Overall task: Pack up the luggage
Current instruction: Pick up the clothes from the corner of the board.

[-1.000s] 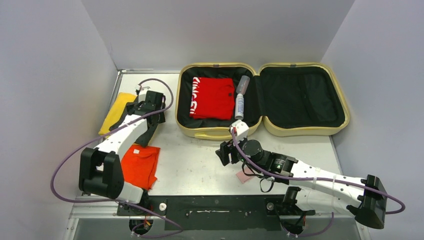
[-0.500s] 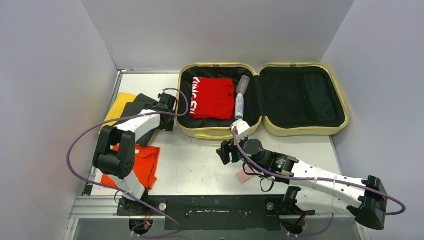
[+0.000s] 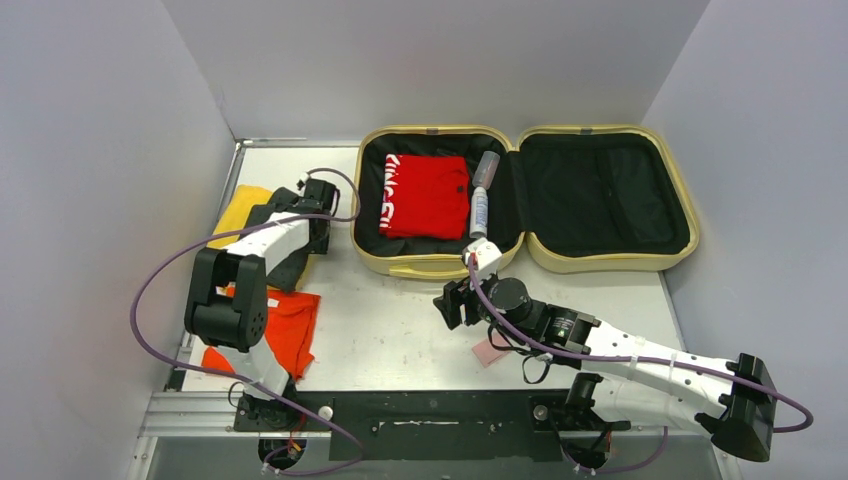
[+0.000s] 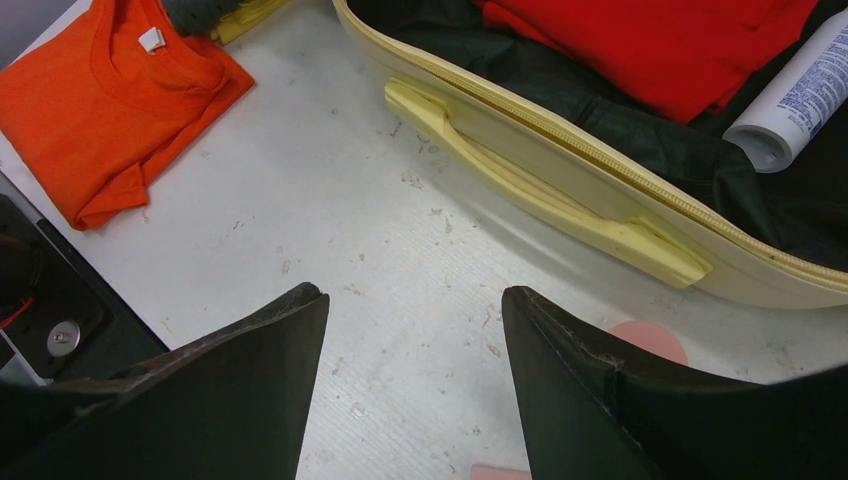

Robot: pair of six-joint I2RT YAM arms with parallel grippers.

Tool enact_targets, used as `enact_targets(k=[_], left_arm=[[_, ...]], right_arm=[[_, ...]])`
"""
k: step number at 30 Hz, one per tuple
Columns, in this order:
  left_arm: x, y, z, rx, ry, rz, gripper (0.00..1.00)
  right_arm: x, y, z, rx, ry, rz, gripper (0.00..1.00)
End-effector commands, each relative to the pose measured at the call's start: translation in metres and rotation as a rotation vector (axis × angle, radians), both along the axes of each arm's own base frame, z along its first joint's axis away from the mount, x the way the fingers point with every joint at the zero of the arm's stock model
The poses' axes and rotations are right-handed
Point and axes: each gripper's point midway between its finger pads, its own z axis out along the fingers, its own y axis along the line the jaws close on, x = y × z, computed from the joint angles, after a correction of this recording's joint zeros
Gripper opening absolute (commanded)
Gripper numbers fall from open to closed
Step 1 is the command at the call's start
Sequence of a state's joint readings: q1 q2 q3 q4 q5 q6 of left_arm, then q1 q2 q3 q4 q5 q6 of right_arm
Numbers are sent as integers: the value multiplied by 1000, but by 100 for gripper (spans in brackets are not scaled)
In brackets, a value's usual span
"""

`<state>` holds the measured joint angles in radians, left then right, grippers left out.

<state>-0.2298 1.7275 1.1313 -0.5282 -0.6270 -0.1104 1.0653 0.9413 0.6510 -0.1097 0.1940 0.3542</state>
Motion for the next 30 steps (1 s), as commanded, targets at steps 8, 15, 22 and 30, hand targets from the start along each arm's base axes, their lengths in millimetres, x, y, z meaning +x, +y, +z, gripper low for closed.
enact_targets(k=[8,15,22,30], left_arm=[[14,30,40,-28,-103,46,69],[14,17,15,-73,-25,14,67],[11,13,1,-92,28,0,49],[22,16,36,-138,-47,-1,9]], right_arm=[[2,2,5,32,-15,4,65],[1,1,6,33,-15,5,65],[1,-1,8,35,-17,-2,65],[1,-2,13,39,-20,-5,65]])
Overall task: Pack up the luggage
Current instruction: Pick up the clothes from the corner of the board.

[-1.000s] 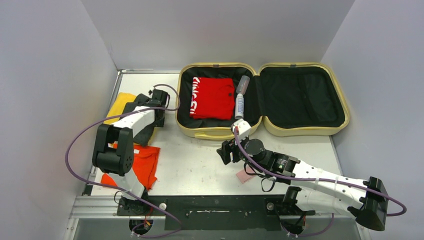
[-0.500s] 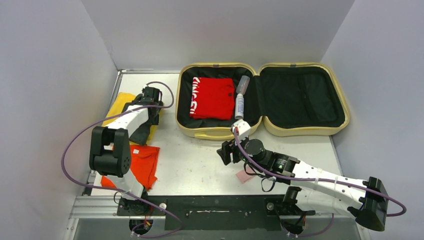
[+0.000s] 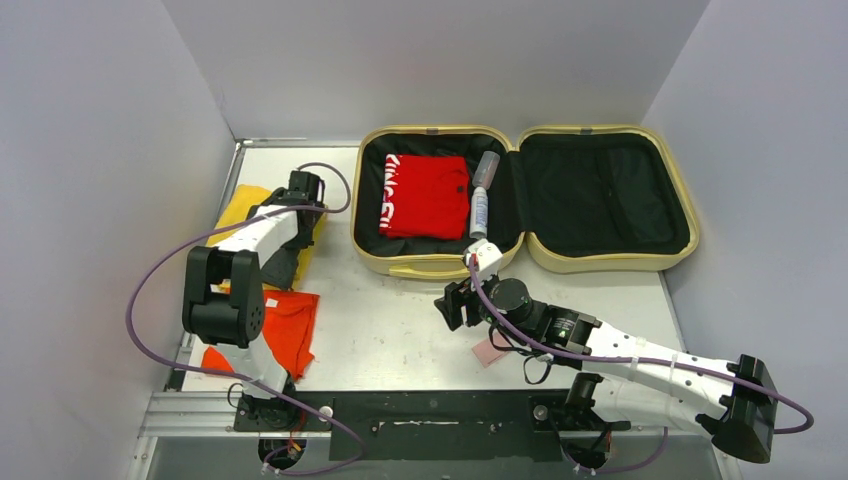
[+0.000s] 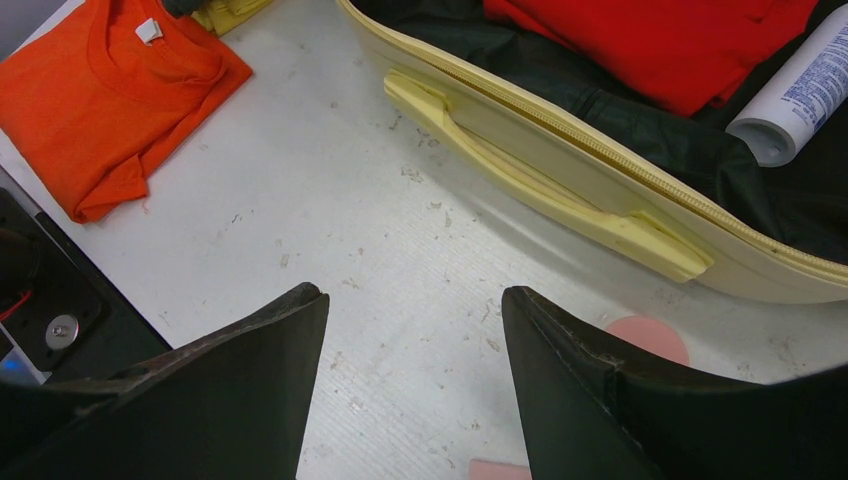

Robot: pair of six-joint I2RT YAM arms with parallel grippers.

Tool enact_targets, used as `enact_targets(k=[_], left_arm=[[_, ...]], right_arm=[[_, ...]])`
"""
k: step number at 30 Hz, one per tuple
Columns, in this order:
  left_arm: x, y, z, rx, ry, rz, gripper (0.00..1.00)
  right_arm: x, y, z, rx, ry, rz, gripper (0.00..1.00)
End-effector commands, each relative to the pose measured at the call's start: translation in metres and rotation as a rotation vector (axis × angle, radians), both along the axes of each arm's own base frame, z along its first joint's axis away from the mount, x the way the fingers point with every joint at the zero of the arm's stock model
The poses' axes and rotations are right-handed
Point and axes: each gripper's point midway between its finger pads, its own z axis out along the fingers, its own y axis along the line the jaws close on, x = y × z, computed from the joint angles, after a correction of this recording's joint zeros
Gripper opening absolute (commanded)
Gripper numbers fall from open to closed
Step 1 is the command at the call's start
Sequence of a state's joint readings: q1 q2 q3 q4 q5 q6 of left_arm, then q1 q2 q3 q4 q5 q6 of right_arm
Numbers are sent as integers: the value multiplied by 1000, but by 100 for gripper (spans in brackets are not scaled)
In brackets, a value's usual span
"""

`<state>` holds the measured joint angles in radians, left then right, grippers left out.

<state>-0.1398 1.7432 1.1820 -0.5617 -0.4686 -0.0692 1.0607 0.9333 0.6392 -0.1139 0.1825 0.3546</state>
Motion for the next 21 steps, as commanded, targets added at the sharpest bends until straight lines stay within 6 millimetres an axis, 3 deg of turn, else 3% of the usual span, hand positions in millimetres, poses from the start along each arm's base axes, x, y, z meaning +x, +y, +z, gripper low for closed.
enact_targets(k=[1,15,21], left_arm=[[16,7,47,-23,-103,17,1],[40,-10,183,-342,-465,11,0],[46,-31,247,-480,-614,-37,0]], right_arm=[[3,0,18,46,-29,-10,65],[5,3,29,56,-37,-8,65],[5,4,33,59,-39,-7,65]])
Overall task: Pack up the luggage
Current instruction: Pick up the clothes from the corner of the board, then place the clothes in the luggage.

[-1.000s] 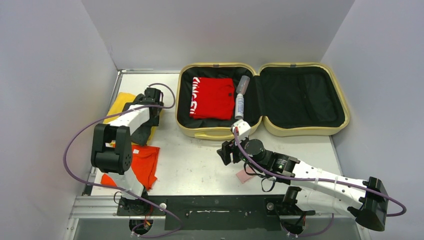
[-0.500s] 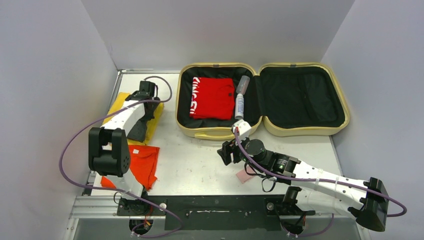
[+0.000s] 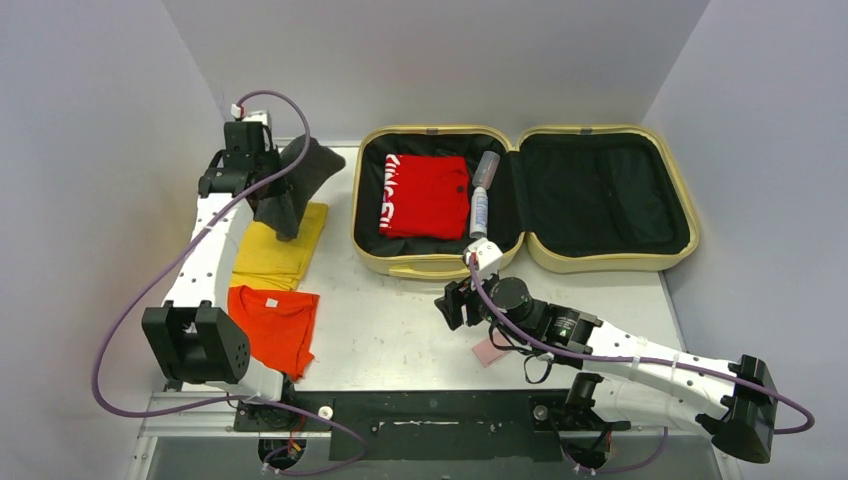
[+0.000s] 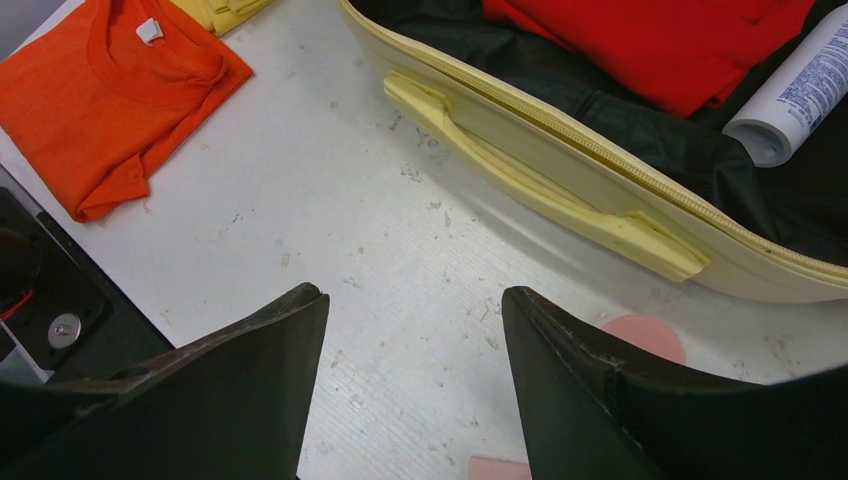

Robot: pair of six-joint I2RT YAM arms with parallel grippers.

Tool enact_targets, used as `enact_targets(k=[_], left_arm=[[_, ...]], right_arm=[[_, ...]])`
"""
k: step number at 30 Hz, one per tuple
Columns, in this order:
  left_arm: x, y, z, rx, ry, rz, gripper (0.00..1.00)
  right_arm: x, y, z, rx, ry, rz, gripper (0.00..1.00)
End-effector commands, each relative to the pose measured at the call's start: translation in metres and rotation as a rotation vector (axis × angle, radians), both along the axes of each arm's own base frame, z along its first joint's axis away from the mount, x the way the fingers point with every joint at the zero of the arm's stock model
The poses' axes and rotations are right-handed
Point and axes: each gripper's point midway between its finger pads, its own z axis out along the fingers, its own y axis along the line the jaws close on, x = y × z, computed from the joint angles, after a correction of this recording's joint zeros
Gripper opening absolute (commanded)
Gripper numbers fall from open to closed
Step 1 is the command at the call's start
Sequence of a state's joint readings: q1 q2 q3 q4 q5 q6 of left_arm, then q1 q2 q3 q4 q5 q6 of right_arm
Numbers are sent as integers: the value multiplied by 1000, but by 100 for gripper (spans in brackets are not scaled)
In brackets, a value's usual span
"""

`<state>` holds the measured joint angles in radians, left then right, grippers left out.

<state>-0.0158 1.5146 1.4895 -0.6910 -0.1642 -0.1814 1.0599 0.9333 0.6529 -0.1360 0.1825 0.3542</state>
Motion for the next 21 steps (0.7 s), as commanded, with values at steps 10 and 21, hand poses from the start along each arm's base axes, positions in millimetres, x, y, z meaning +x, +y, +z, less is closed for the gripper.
enact_targets(k=[10,21], left_arm=[[12,-33,152,-239,-381,-25,0],[29,-85,135,-338,-321,-50,0]], right_arm=[[6,0,42,70,-64,-17,65],[70,14,94,450,183,-106,72]])
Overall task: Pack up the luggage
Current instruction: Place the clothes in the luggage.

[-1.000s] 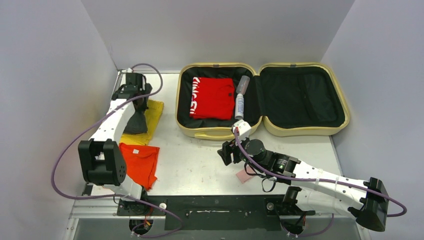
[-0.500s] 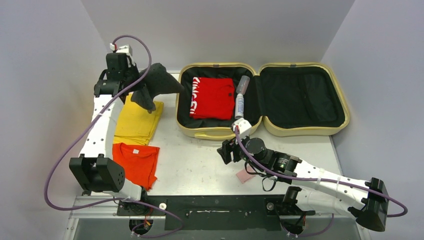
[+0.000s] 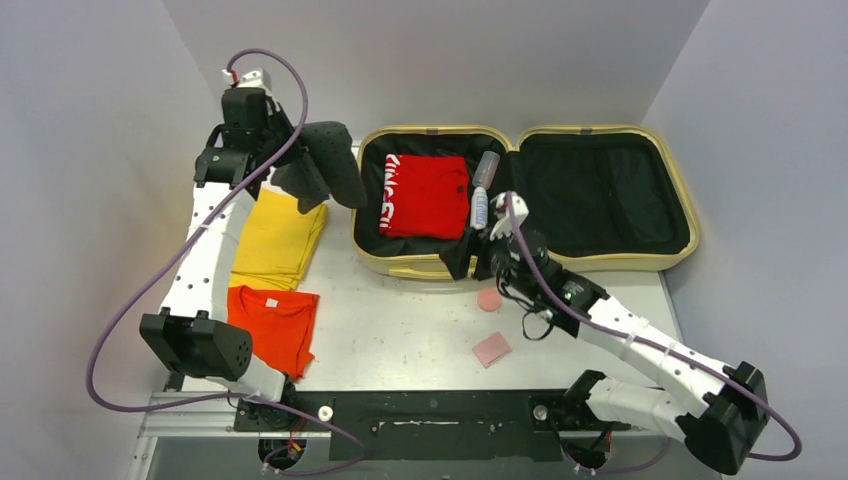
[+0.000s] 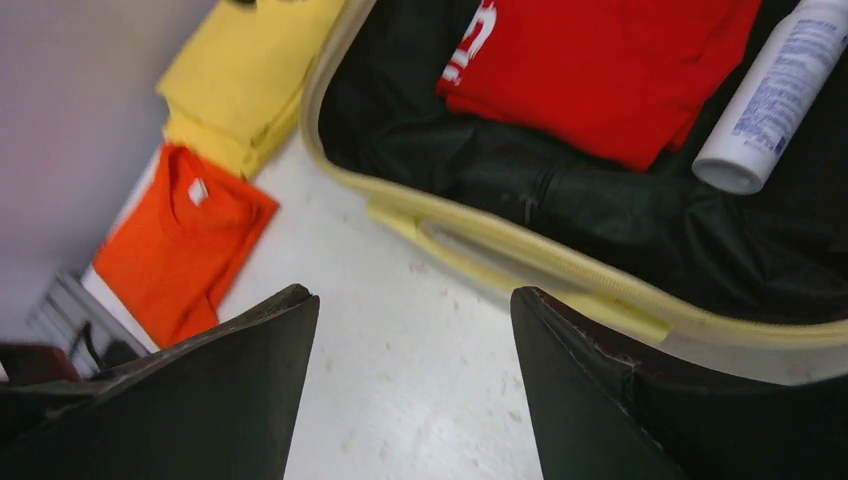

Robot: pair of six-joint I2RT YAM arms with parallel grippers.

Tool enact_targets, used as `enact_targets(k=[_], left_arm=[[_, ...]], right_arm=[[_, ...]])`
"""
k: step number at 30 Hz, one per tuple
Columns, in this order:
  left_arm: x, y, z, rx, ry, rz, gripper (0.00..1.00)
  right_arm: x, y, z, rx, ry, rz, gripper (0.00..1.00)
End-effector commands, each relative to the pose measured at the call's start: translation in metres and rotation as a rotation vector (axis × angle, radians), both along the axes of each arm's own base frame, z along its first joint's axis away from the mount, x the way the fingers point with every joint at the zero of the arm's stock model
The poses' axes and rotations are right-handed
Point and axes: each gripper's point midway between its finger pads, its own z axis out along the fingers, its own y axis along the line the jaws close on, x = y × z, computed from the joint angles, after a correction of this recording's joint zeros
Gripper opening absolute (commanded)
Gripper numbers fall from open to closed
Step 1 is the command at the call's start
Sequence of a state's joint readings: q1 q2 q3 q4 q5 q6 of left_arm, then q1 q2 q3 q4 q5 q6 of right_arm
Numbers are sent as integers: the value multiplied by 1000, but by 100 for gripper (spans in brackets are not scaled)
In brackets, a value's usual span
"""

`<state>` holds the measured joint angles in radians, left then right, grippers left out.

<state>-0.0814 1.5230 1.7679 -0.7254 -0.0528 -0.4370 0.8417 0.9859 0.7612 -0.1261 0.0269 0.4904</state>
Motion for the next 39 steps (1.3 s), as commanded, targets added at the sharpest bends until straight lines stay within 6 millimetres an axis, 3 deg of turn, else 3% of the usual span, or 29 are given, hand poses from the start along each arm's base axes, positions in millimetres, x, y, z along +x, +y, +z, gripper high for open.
enact_targets(k=[1,8,14,18,22,28,39], left_arm=[[8,-30,23,-47,-68,-38,0],[-17,-37,8,-41,-18,-89,0],[-44,-65,-4,-83,13,-204,0],[-56,-76,-8,-107,9,-246,0],[-66,-81,-12,-112,10,-272,0],[-80,-86,-14,-118,-4,-316,0],[-98,-123,-19,-174,-37,-489,0]], right_arm=[[30,27,63,303,94,8,73],[57,65,119,545,141,44,90],[68,118,139,634,218,96,94],[66,155,137,667,295,119,94],[71,179,126,718,405,108,93],[89,196,118,714,437,37,93],[122,212,117,700,430,-15,90]])
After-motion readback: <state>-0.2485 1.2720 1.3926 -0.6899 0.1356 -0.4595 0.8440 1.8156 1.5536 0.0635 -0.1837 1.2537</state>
